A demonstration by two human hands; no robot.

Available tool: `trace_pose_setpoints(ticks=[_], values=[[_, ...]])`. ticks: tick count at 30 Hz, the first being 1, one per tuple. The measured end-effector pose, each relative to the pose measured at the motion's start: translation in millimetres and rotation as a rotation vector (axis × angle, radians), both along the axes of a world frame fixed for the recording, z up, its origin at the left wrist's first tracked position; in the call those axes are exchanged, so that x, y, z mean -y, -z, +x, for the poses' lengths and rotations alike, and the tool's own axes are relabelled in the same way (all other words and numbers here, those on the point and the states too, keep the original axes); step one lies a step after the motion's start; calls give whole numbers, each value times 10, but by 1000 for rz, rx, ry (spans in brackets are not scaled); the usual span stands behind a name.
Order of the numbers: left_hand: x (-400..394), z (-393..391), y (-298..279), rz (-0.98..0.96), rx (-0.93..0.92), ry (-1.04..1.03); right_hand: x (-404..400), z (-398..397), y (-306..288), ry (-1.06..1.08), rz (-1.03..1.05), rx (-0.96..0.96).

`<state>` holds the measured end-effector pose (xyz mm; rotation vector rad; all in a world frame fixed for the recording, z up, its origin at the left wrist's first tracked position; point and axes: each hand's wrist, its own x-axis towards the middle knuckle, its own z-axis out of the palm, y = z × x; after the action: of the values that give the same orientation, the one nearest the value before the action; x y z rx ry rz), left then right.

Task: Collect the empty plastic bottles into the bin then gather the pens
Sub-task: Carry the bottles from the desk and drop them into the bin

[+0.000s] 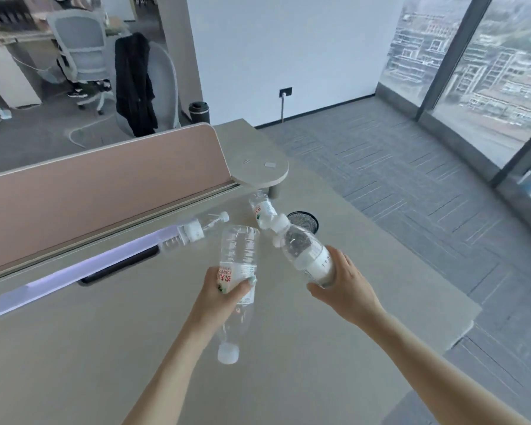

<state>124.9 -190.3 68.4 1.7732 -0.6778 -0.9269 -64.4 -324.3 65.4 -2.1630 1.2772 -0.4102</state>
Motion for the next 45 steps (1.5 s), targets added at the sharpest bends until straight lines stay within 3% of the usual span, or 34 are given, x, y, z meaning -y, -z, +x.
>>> trace_pose_setpoints(ticks=[14,26,36,45], values=[[751,-2192,-151,0,82,291,139,-2545,-124,416,48,131],[1441,-4035,-81,-30,50,464,174,-4545,-158,653,9,57],[2318,-4520,86,16,118,463,486,-5201,74,798,64,69],[3695,-4741,378,16,18,432,1736,-5431,366,808,116,26]])
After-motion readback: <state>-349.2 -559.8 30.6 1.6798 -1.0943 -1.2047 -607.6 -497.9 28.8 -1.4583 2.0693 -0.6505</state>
